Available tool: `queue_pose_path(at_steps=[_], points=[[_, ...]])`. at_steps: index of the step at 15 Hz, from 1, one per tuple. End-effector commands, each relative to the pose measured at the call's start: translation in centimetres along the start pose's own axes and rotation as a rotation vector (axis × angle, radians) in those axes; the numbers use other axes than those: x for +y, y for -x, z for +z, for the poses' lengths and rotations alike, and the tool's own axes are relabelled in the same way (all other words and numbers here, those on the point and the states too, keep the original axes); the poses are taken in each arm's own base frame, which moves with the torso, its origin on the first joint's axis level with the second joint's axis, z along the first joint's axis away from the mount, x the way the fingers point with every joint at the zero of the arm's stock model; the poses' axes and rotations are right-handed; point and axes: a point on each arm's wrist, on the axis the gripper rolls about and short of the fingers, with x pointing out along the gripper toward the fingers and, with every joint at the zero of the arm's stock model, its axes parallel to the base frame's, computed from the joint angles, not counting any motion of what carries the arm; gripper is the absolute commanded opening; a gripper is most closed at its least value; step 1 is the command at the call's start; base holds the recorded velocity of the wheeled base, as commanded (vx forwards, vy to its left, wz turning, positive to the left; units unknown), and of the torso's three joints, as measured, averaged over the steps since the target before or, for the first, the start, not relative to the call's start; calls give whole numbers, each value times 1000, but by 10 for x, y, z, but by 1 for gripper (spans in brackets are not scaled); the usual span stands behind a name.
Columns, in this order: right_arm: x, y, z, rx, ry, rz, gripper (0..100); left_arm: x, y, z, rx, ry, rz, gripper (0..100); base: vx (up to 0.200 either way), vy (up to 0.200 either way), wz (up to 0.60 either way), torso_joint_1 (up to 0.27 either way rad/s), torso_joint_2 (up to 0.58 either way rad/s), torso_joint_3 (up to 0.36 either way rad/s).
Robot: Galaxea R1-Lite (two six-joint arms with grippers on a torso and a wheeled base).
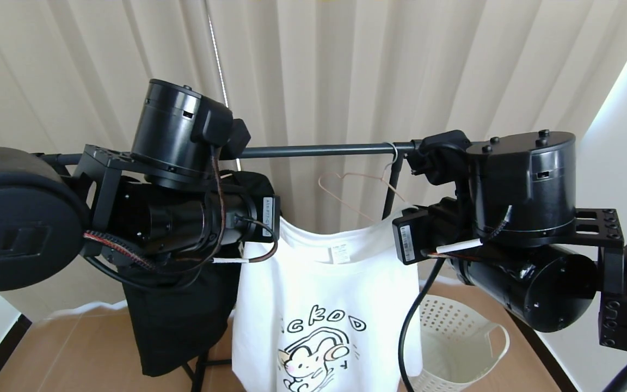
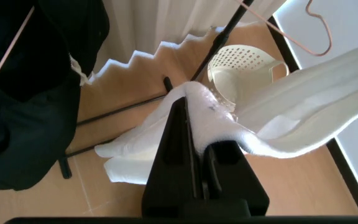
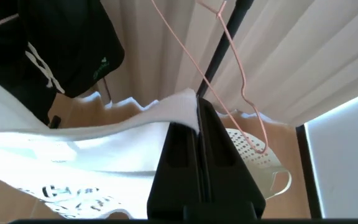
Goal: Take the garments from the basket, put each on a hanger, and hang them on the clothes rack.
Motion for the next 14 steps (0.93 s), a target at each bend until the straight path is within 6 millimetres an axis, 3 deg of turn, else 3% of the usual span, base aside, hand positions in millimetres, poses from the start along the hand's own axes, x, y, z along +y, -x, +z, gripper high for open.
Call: queue_pose_path(at_steps=[1,6,11,12,14], points=[[-1,1,-3,7,16,0,0,-2,-3,5,-12,3,-3,0,0,0,0,0,0,0],[-1,0,-8,21,34,0,0,-4,1,9,-31,-7,-11,0,0,0,0,0,0,0],[-1,1,-16,42,70,31,0,-11,10,32,-112,3,-41,0,0,0,0,0,0,0],[-1,1,-16,48,74,38,100,-12,10,33,-117,0,-45,0,0,0,0,0,0,0],[-2,2,-23,67,112,94,100,-20,11,42,-145,1,-64,0,0,0,0,0,0,0]])
